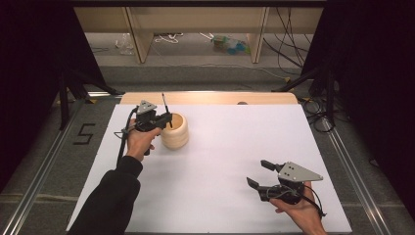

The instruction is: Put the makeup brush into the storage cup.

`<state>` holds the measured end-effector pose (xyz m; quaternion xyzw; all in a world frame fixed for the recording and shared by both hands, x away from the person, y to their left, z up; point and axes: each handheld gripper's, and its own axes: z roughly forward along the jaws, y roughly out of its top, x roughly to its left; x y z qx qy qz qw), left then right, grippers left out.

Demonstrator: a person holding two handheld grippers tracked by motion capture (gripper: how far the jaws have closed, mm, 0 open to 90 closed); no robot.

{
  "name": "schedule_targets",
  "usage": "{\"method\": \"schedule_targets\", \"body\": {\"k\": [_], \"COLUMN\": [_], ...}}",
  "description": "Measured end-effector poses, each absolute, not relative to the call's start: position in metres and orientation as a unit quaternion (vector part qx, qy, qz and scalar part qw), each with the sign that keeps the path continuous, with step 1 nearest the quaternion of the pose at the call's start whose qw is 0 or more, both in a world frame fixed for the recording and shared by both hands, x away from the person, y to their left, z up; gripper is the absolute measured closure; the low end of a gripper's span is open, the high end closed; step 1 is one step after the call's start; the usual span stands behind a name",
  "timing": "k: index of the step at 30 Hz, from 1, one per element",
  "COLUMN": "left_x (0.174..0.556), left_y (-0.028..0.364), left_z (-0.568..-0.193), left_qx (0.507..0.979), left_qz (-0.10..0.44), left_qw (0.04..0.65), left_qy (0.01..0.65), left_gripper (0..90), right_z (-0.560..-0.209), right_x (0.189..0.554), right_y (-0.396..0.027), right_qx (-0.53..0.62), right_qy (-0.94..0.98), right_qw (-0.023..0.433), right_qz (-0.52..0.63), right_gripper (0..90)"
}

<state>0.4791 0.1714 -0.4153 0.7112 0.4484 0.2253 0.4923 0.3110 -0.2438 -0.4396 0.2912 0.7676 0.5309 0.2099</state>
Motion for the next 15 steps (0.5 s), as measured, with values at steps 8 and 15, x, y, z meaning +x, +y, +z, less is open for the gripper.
{"method": "schedule_targets", "body": {"k": [8,15], "left_x": [0.4802,0.4821], "left_y": [0.1706,0.1692], "left_z": [-0.4176,-0.4204], "left_qx": [0.712,0.714], "left_qz": [0.221,0.217], "left_qw": [0.491,0.489], "left_qy": [0.451,0.452], "left_gripper": [83.3,83.3], "right_z": [-0.4381,-0.4387], "right_x": [0.3097,0.3107], "right_y": [-0.2446,-0.244], "right_qx": [0.294,0.292], "right_qy": [0.774,0.773], "right_qw": [0.207,0.209], "right_qz": [0.522,0.523], "right_gripper": [25.3,25.3]}}
